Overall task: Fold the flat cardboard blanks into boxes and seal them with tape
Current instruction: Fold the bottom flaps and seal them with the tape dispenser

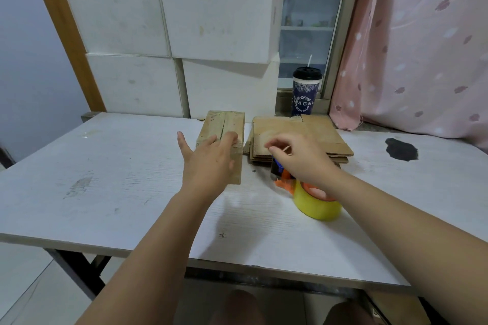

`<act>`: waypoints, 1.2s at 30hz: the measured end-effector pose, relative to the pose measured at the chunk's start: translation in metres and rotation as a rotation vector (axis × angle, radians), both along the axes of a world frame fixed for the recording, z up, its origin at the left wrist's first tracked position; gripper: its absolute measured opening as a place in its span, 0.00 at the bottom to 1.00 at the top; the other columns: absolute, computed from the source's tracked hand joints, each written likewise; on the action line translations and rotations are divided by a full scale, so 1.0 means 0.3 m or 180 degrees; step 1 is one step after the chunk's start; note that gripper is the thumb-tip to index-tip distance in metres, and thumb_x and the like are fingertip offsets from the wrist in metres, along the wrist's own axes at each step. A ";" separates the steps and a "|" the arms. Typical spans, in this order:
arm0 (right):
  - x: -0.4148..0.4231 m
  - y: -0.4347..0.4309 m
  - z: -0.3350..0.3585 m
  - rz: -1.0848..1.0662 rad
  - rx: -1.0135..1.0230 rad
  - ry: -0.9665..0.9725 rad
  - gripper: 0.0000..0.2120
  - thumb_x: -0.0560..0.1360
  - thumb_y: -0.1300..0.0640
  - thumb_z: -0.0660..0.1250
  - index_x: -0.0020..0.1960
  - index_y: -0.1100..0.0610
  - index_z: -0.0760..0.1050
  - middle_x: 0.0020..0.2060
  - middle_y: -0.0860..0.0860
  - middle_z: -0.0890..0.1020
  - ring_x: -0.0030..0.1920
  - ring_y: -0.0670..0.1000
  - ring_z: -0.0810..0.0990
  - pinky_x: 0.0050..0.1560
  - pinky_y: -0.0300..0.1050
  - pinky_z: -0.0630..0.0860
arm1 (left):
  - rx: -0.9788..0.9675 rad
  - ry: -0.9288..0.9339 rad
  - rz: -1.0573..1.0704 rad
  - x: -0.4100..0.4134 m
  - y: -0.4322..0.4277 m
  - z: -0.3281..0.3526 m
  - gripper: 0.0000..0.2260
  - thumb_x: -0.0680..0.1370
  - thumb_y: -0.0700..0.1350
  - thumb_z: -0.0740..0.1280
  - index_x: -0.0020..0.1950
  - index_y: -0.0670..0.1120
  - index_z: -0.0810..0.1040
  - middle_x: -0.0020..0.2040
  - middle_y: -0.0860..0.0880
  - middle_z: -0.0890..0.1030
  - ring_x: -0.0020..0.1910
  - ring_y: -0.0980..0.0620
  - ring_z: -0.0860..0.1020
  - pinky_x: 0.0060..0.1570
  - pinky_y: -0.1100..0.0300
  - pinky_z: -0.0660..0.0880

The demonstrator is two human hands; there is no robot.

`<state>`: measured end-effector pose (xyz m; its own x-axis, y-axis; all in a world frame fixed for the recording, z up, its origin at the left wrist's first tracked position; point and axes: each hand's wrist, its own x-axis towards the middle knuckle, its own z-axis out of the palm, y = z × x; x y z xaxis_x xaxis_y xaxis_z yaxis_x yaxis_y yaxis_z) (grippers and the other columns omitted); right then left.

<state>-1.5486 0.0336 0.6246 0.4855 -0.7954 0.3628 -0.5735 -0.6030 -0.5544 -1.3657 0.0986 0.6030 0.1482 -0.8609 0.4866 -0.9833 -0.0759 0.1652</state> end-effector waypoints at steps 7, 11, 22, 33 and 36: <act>0.172 0.054 -0.075 0.0068 0.1017 -0.0810 0.30 0.75 0.70 0.54 0.74 0.52 0.64 0.69 0.49 0.72 0.65 0.44 0.71 0.58 0.29 0.65 | -0.0132 -0.0106 0.0005 0.017 -0.024 -0.010 0.19 0.76 0.35 0.59 0.62 0.54 0.68 0.46 0.56 0.77 0.59 0.50 0.75 0.69 0.40 0.41; 0.246 0.096 -0.129 0.0008 0.1590 -0.1465 0.37 0.72 0.73 0.52 0.78 0.52 0.55 0.74 0.49 0.65 0.72 0.47 0.64 0.70 0.42 0.65 | -0.0236 0.0103 -0.0022 0.023 -0.045 -0.013 0.14 0.79 0.39 0.57 0.62 0.54 0.68 0.54 0.59 0.80 0.55 0.55 0.76 0.68 0.45 0.40; 0.197 0.087 -0.067 -0.0076 0.0701 -0.0944 0.29 0.76 0.68 0.55 0.75 0.52 0.63 0.68 0.51 0.74 0.68 0.49 0.71 0.64 0.37 0.66 | -0.0229 0.0254 -0.0064 0.013 -0.009 -0.014 0.15 0.79 0.39 0.56 0.63 0.54 0.67 0.58 0.60 0.79 0.59 0.56 0.74 0.70 0.48 0.44; 0.134 -0.018 -0.029 0.0333 -0.0194 0.0450 0.20 0.79 0.64 0.60 0.70 0.53 0.71 0.70 0.45 0.71 0.70 0.43 0.66 0.53 0.12 0.45 | -0.0512 0.1307 -0.0696 0.134 0.068 -0.003 0.16 0.74 0.47 0.71 0.61 0.51 0.76 0.64 0.57 0.70 0.62 0.57 0.66 0.60 0.64 0.63; 0.119 -0.033 -0.013 0.0413 -0.0133 0.0546 0.20 0.79 0.63 0.61 0.69 0.52 0.72 0.69 0.44 0.71 0.69 0.42 0.66 0.53 0.12 0.47 | -0.0720 0.2410 -0.0589 0.141 0.072 -0.030 0.11 0.79 0.42 0.62 0.57 0.56 0.77 0.54 0.62 0.75 0.50 0.65 0.75 0.51 0.70 0.72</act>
<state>-1.5129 0.0237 0.6207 0.6405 -0.7081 0.2974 -0.5734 -0.6985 -0.4282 -1.3233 0.1201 0.5941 0.3719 -0.7966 0.4765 -0.5919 0.1919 0.7828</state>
